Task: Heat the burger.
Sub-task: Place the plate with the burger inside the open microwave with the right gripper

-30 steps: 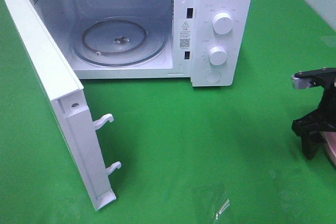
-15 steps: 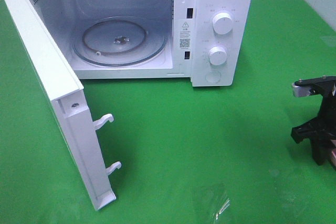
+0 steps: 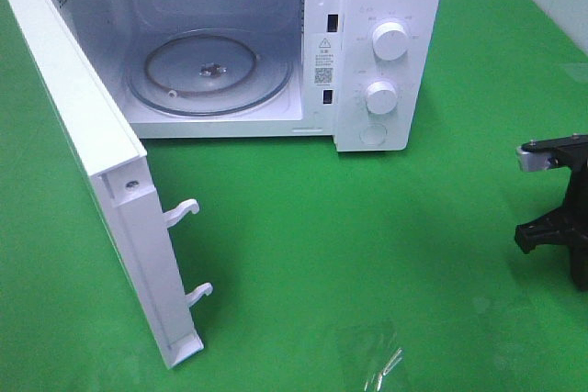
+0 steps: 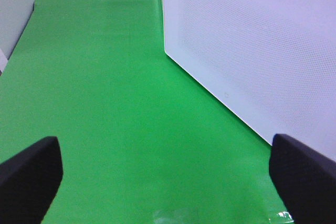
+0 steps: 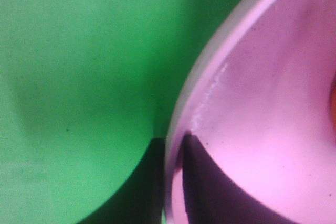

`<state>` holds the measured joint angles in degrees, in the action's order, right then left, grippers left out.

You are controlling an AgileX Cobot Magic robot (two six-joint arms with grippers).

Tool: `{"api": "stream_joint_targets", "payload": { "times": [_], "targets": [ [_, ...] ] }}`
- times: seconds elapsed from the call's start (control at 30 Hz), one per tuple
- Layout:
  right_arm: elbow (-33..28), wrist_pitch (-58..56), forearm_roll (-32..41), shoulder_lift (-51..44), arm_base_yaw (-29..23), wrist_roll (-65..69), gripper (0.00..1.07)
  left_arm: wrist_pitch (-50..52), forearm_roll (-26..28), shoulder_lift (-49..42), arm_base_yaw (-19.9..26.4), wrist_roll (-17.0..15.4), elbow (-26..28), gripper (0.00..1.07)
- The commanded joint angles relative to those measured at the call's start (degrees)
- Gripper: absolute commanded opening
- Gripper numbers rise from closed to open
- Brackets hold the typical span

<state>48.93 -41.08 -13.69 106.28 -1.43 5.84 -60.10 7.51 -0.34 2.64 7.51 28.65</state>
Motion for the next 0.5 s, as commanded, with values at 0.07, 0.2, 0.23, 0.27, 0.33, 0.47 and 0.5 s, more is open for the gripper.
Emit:
{"api": "stream_joint_targets", "payload": {
  "times": [0.07, 0.2, 0.23, 0.27, 0.33, 0.47, 0.5],
  "targets": [
    [-0.8, 0.11, -1.32, -2.01, -0.06, 0.63, 0.0, 0.8, -0.11, -0.97, -0.17, 0.06, -0.17, 1.02],
    [-0.8, -1.43, -3.44, -5.39, -0.06, 3.32, 0.0, 0.8, -0.11, -0.97, -0.17, 0.06, -0.17, 1.02],
    [-0.8, -2.06, -4.07, -6.25, -0.06, 4.07, 0.0, 0.8, -0.11, -0.97, -0.17, 0.06, -0.17, 1.02],
    [-0.8, -2.06, -4.07, -6.25, -0.06, 4.07, 0.0, 0.8, -0.11, -0.97, -0.17, 0.06, -0.17, 1.02],
    [-0.8, -2.98, -5.21, -7.85, -0.06, 5.04, 0.0, 0.8, -0.11, -0.97, -0.17, 0.06, -0.17, 1.02],
    [-0.8, -4.47, -7.28, -10.89, -0.06, 7.39, 0.0, 0.8, -0.11, -0.97, -0.17, 0.06, -0.17, 1.02],
    [-0.8, -5.21, -8.14, -11.92, -0.74, 7.96, 0.0, 0.8, -0.11, -0.97, -0.17, 0.06, -0.17, 1.02]
  ]
}}
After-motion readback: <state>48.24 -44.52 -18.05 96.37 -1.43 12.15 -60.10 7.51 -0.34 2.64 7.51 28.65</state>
